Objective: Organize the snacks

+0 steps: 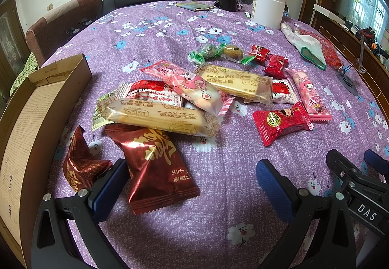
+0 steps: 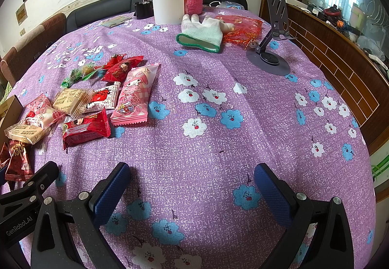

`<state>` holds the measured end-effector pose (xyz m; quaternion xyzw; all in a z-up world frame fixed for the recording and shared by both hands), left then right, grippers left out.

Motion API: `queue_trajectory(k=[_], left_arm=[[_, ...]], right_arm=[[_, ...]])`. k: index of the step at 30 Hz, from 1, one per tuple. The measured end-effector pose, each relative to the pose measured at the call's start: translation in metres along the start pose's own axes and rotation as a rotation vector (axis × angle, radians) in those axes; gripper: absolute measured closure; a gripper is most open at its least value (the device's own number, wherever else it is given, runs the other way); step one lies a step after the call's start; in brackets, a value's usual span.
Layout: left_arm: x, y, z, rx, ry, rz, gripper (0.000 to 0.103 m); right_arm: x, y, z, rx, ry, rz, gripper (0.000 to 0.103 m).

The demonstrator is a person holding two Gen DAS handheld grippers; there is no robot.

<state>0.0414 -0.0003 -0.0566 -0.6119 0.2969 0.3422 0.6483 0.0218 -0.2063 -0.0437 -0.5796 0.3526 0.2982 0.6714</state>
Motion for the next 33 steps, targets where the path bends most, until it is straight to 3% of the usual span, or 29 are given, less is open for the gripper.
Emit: queue_trajectory(k=[33], left_arm=[[-0.0002,0.0003,-0.0015,-0.027,-0.024,0.003,0.000]], right_arm=[[-0.0008,0.0002,0.0002,0.033,0.026,-0.001,0.001]])
Point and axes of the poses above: each gripper's, at about its wrist camera, not at the fingertips, and x roughly the way its jaws point, z to its left, y to its underside, the point moved 7 cm from there along x, roughly the way its jaws point, and after that the axes turned 5 degrees about -y, right-handed, at the moved point
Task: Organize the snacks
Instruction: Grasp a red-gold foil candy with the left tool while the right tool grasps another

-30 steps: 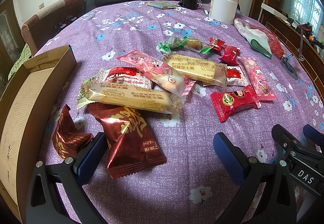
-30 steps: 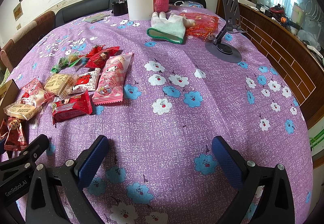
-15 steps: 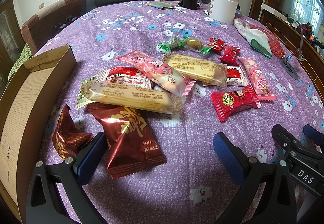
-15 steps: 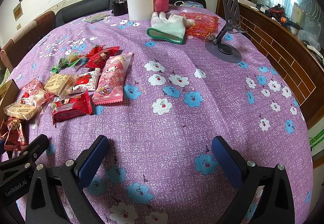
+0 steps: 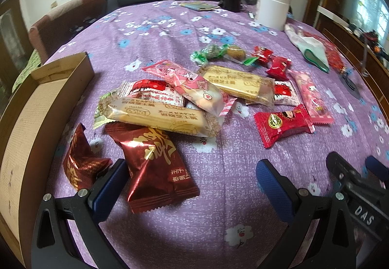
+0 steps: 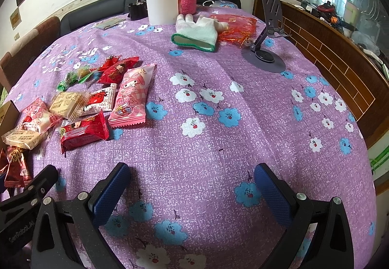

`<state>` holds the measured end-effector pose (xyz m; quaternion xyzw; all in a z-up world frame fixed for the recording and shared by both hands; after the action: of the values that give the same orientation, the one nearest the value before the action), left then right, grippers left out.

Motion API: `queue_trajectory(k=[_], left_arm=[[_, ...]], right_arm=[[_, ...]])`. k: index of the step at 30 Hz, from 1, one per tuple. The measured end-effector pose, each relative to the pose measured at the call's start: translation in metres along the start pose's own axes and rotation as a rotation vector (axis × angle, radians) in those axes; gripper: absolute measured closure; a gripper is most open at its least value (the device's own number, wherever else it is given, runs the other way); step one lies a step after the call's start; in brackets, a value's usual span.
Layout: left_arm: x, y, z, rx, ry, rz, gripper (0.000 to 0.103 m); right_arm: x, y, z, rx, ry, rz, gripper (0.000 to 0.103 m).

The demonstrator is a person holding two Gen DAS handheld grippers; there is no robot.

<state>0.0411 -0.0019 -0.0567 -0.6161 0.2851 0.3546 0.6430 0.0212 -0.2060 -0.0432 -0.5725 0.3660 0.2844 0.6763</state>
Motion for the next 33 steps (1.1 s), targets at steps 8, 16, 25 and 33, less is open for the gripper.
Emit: queue_trajectory(k=[8,16,25,33], left_arm=[[-0.002,0.004,0.001,0.077,0.060,0.046,0.000],[-0.012,0.017,0.000,0.144,0.091,0.055,0.000],[-0.100,0.008,0.035,0.157,0.268,-0.095,0.000],[-0.167,-0.069,0.123,0.127,0.207,-0.298,0.000]], right_arm=[[-0.004,0.006,0.000,-0.017,-0.035,0.061,0.001],[-0.008,0.012,0.002,-0.059,-0.036,0.071,0.001],[-0.062,-0.010,0.010,-0.115,-0.095,-0.057,0.005],[-0.088,-0.044,0.064,-0.108,-0.350,0.003,0.002]])
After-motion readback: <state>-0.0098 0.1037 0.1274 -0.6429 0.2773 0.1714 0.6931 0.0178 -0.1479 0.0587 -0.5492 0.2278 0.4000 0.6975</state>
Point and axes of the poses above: each gripper's, at about its wrist camera, not at the fingertips, and x roughly the way its jaws point, z to its left, y to its underside, the point moved 7 cm from there along x, roughly the way its jaws point, and after that the axes turned 5 degrees about -y, right-handed, at the moved point
